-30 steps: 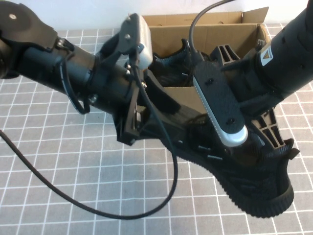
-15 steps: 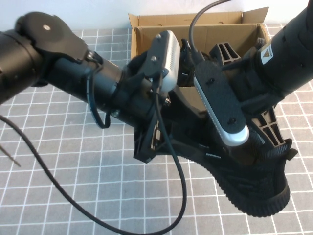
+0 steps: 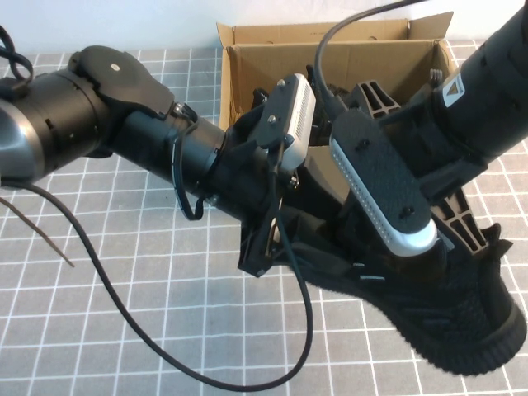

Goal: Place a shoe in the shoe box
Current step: Hand over the shoe

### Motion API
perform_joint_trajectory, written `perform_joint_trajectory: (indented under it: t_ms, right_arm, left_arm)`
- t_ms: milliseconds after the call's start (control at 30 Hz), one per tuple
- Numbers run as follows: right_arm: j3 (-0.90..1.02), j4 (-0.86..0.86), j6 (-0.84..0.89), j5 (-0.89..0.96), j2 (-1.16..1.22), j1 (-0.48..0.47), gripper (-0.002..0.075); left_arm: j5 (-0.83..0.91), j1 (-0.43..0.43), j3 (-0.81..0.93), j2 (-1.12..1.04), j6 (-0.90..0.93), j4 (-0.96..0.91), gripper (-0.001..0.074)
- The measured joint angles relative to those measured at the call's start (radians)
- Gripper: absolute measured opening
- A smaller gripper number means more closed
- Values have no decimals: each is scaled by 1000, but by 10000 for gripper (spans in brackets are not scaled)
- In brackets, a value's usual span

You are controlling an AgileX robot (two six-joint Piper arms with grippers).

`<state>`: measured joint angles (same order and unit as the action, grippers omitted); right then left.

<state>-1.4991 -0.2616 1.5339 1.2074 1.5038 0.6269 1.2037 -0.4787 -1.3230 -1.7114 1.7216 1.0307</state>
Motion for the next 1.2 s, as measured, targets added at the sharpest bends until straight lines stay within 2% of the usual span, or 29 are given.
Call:
perform_joint_trajectory:
  t_ms: [400,500,600,667,800,1033,1100,1200]
  right_arm:
    - [-42,-53,11,33,-4,0,16]
    - [-42,-62,-7,35,-4,0,15]
    - [-42,-66,-65,35,-4,0,15]
    - [-42,-66,-139,33,-4,0,16]
    - [-42,-54,-316,20,-4,0,48]
    - [-77,36,-706,4,-6,0,314]
    - [-100,86,-814,22,-10,0,331]
    - [-125,170,-966,34,-28,0,304]
  left_arm:
    - [9,0,0,-1,58,61,410]
    - [13,0,-2,-1,60,52,332]
    - [17,0,-2,-1,64,48,173]
    - [25,0,-4,-1,66,47,90]
    - [18,0,-4,-1,38,41,43]
    - [-103,0,-4,-12,-61,0,27]
    - [-147,0,-4,-12,-72,-5,27]
    - [-227,-2,-14,-11,-85,-10,26]
